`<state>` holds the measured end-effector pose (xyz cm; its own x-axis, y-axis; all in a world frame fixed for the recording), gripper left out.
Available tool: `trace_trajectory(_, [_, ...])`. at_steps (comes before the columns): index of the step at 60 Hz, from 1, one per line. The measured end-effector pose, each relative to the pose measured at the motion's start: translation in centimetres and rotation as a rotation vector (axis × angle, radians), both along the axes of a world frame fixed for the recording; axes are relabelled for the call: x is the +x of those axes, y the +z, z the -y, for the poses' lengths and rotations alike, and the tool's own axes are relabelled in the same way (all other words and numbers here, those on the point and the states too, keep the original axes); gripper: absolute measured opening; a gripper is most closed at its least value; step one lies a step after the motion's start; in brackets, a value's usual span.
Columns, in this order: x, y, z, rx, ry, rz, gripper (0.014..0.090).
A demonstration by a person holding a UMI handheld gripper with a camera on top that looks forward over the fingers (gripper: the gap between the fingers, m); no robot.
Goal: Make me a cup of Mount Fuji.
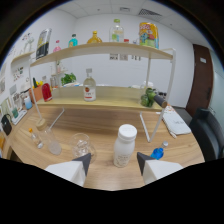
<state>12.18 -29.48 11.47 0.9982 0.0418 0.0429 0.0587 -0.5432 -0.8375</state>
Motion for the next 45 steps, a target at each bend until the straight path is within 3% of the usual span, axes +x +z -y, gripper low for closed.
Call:
trace_trajectory(18, [-5.2,1.1,4.0,-0.048,0.001,-0.026,0.0857])
trace_trajectory(45, [-8.8,1.2,5.4,-0.072,-0.011,-0.030,0.0859])
